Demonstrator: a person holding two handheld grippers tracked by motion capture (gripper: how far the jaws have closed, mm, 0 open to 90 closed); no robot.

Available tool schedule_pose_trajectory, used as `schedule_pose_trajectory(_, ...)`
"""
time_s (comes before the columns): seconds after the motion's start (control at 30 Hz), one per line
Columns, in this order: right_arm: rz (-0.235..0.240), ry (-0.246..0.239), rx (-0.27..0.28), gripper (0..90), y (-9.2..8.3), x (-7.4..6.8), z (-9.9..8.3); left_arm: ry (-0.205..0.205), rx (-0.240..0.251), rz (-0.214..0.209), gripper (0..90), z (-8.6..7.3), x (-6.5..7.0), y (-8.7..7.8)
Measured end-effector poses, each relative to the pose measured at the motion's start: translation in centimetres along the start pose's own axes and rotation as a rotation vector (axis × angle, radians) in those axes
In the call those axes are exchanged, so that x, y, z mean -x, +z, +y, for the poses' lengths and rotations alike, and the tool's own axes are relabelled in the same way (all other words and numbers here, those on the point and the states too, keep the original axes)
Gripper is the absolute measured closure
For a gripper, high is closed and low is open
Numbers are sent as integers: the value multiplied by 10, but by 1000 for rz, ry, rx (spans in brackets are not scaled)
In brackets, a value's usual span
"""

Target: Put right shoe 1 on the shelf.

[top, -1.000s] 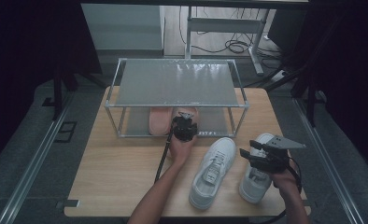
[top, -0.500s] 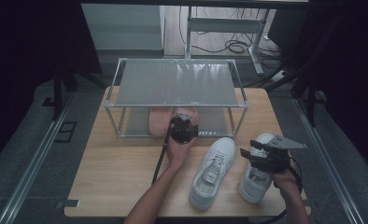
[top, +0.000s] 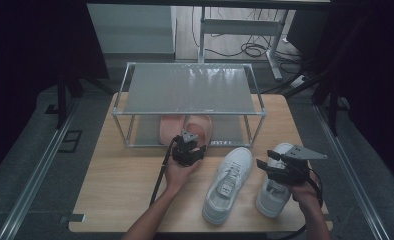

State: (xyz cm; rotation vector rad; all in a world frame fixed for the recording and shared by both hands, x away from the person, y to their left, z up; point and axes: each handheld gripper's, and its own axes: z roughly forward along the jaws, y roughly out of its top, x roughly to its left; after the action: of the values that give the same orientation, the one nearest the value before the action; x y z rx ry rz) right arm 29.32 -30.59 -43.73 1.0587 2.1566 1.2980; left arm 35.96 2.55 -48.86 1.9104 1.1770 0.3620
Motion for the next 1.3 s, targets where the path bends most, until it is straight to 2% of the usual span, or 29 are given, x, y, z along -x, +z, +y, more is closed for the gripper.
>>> schedule_pose_trajectory(0.2,-1,-1,-2,423,1,0,0,22,-13,-21,731,-5,-5,-10)
schedule_pose_trajectory(0.3,-1,-1,-2,423,1,-1,0,27,-34,-41,792,-9,-9,-14)
schedule_pose_trajectory(0.4,0,-1,-4,423,1,-1,0,49,-45,-53,839,-14,-12,-19)
schedule_pose_trajectory(0.57,0,0,-7,423,2,-1,-1,112,-62,-57,866,-19,-13,-32)
schedule_pose_trajectory(0.67,-1,0,-2,422,2,-2,0,127,-70,-68,875,-22,-15,-41)
schedule_pose_trajectory(0.83,-1,-1,-4,423,2,-2,0,174,-90,-88,882,-30,-17,-50)
schedule_pose_trajectory(0.97,-1,-2,-6,422,2,-2,0,212,-123,-73,888,-35,-17,-51)
schedule_pose_trajectory(1.3,-1,-1,-8,423,2,-2,-1,281,-190,-80,891,-38,-12,-39)
